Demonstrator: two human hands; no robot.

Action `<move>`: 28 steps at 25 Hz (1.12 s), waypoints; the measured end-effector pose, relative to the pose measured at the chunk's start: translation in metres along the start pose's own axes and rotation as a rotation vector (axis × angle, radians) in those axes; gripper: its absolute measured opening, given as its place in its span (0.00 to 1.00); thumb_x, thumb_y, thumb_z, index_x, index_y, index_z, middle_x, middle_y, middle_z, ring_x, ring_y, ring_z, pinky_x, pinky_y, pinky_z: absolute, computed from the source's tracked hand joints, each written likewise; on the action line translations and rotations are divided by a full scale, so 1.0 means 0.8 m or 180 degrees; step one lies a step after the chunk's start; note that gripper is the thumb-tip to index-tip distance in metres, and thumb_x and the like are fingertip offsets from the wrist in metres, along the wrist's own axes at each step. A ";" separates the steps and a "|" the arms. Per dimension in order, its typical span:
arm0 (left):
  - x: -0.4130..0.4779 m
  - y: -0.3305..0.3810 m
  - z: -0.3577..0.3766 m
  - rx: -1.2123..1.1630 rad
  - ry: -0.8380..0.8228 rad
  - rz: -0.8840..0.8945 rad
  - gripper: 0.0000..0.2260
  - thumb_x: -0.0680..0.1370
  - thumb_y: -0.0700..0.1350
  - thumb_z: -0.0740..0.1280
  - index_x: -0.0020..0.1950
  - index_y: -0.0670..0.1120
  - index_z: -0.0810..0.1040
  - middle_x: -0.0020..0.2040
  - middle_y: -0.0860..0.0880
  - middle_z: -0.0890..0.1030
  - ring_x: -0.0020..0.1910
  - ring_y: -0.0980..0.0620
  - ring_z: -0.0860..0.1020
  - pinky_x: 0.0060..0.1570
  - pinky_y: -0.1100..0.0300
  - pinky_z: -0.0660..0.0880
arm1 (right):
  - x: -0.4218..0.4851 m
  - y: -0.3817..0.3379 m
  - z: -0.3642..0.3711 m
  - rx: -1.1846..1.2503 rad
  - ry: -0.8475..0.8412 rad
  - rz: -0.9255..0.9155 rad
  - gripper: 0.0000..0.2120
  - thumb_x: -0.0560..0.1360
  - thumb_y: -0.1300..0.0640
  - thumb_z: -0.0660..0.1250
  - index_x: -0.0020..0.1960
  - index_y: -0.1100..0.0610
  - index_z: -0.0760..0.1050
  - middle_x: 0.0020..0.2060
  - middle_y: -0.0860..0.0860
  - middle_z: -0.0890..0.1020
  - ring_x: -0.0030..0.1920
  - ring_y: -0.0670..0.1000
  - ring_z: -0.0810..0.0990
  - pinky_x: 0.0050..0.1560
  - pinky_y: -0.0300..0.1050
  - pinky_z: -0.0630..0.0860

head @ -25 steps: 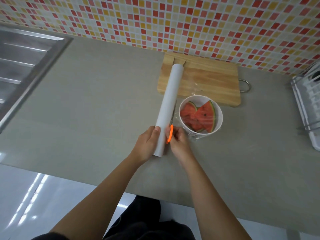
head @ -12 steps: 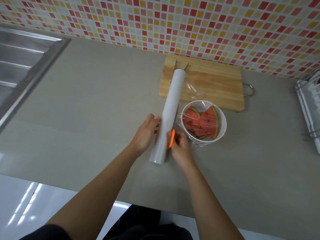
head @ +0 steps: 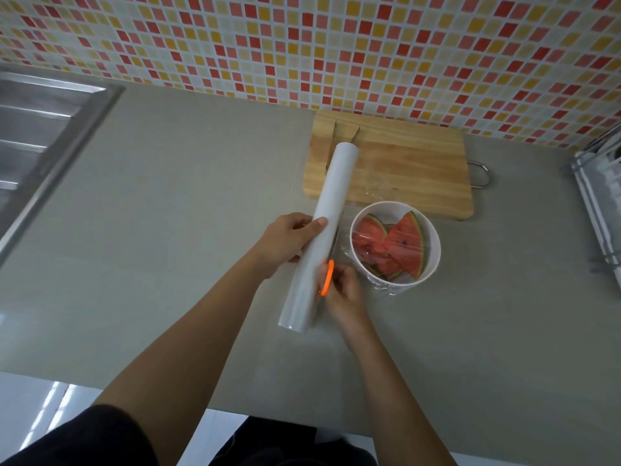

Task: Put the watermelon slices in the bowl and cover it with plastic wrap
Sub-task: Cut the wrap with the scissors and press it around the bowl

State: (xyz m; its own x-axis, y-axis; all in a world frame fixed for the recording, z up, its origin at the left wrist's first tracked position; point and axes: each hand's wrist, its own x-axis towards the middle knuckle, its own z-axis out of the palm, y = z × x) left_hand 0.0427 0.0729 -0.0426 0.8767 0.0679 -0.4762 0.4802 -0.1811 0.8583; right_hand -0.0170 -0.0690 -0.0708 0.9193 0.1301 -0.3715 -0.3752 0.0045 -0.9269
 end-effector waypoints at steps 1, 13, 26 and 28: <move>-0.001 0.000 -0.003 -0.0007 -0.0032 -0.0006 0.16 0.74 0.59 0.67 0.53 0.48 0.80 0.48 0.48 0.81 0.44 0.51 0.79 0.43 0.54 0.79 | 0.002 -0.001 0.002 -0.0012 0.0006 0.0012 0.11 0.76 0.53 0.65 0.53 0.60 0.72 0.43 0.50 0.79 0.44 0.44 0.78 0.51 0.43 0.75; -0.004 -0.002 -0.030 -0.0081 -0.0309 -0.0142 0.13 0.75 0.56 0.67 0.53 0.49 0.79 0.48 0.48 0.81 0.42 0.52 0.80 0.38 0.58 0.77 | 0.032 -0.012 0.017 -0.0094 0.0081 -0.0064 0.08 0.75 0.46 0.65 0.48 0.50 0.75 0.41 0.43 0.81 0.44 0.38 0.79 0.48 0.37 0.74; 0.001 -0.003 -0.069 0.0288 -0.0306 -0.0161 0.12 0.75 0.57 0.67 0.52 0.50 0.79 0.48 0.48 0.80 0.44 0.51 0.78 0.40 0.57 0.77 | 0.080 -0.036 0.042 -0.0155 0.0076 -0.0229 0.11 0.77 0.48 0.63 0.41 0.53 0.73 0.31 0.42 0.77 0.36 0.39 0.75 0.41 0.34 0.70; 0.002 -0.003 -0.075 0.0279 -0.0321 -0.0159 0.12 0.75 0.56 0.67 0.51 0.50 0.80 0.47 0.49 0.80 0.43 0.52 0.78 0.39 0.57 0.77 | 0.089 -0.038 0.048 -0.0132 0.0225 -0.0141 0.11 0.76 0.46 0.64 0.44 0.53 0.74 0.33 0.43 0.77 0.36 0.39 0.75 0.41 0.34 0.70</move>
State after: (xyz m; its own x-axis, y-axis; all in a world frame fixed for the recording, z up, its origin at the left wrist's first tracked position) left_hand 0.0447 0.1322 -0.0339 0.8424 -0.0192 -0.5385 0.5150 -0.2653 0.8151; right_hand 0.0555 -0.0219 -0.0673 0.9415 0.0604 -0.3315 -0.3300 -0.0326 -0.9434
